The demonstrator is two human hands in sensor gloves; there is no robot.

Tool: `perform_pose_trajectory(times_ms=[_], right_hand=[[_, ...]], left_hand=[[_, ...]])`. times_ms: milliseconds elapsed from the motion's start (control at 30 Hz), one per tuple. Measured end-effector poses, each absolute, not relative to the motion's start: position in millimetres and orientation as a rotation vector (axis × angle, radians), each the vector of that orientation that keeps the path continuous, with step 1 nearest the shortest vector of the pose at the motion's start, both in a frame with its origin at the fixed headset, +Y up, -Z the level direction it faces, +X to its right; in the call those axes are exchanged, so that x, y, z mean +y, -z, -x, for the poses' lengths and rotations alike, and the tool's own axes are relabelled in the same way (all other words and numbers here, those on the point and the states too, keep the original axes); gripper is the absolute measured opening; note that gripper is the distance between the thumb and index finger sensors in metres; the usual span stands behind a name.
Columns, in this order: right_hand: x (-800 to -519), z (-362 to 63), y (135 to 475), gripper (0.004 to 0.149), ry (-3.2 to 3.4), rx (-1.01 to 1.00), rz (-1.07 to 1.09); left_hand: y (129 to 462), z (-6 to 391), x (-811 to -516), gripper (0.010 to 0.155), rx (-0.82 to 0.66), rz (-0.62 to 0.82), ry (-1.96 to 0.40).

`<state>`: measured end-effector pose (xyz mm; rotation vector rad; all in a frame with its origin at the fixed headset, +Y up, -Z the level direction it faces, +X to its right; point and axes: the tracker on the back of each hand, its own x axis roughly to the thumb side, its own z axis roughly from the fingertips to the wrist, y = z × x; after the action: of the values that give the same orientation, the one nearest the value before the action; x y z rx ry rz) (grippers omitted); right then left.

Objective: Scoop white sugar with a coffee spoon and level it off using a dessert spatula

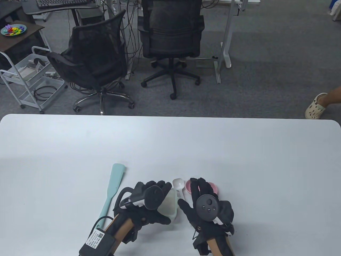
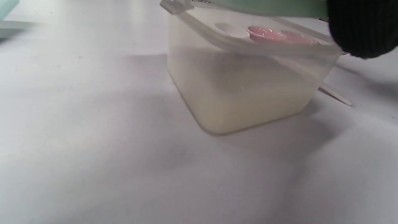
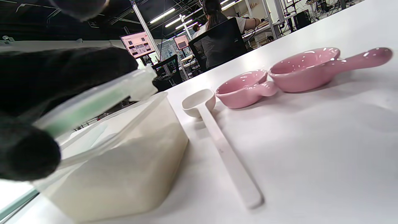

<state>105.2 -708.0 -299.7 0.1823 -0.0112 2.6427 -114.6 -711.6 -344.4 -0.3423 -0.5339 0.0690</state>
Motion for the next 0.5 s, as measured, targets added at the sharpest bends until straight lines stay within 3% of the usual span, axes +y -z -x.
perform_pose_trajectory(times_ms=[133,300,500], right_hand=[[-709,-107,300,0.090,-2.636,-0.007,-0.174],[-708,-108,301,0.090,-2.632,-0.002,-0.169],[-709,-107,300,0.091,-2.641,0.005,-0.170]], left_hand=[[350,130,-698,0.117,-0.488,0.307,-0.085],[362,182,-671,0.116,-0.354,0.183,-0.135],[370,246,-669,0.115,-0.168,0.148,-0.205]])
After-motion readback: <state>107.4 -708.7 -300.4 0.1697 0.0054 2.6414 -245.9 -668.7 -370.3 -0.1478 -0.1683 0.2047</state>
